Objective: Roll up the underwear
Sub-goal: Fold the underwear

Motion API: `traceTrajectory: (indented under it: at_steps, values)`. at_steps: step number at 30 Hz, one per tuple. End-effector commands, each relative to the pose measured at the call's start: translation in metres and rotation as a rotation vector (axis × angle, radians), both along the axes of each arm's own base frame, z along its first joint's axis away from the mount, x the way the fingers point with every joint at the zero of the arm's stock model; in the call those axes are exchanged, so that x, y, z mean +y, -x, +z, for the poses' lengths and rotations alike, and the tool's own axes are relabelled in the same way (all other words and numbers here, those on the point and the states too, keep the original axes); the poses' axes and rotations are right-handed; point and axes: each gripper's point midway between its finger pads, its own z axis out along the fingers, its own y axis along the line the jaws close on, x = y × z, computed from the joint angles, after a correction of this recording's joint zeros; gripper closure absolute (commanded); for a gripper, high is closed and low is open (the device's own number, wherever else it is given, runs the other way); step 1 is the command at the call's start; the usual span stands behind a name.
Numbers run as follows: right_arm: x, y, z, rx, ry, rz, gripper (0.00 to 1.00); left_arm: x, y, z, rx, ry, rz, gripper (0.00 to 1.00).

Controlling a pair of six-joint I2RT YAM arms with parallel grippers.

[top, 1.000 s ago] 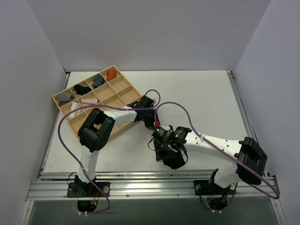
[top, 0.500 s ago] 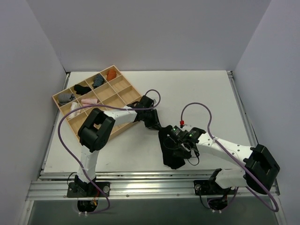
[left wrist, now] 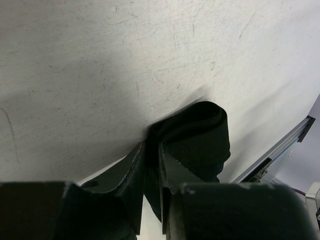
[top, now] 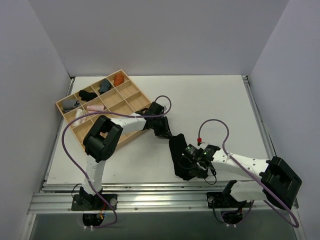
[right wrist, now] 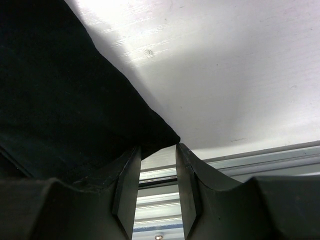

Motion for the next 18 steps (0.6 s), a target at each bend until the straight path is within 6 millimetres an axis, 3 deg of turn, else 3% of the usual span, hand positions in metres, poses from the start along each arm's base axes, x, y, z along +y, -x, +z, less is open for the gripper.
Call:
traceTrajectory:
  at_steps: [1,10,14,18]
  values:
    - [-0.016,0.001,0.001,-0.023,0.055,-0.039,0.70,0.041,0.019,-0.045,0.070,-0.205,0.001,0.76]
    - [-0.001,-0.013,0.050,-0.092,-0.008,-0.051,0.69,0.040,0.019,-0.006,0.030,-0.157,0.016,0.68]
    - [0.016,-0.032,0.079,-0.178,-0.087,-0.047,0.69,0.031,0.008,0.027,-0.028,-0.091,0.019,0.63]
    - [0.035,-0.050,0.090,-0.242,-0.142,-0.036,0.69,0.027,-0.004,0.059,-0.077,-0.060,0.019,0.59]
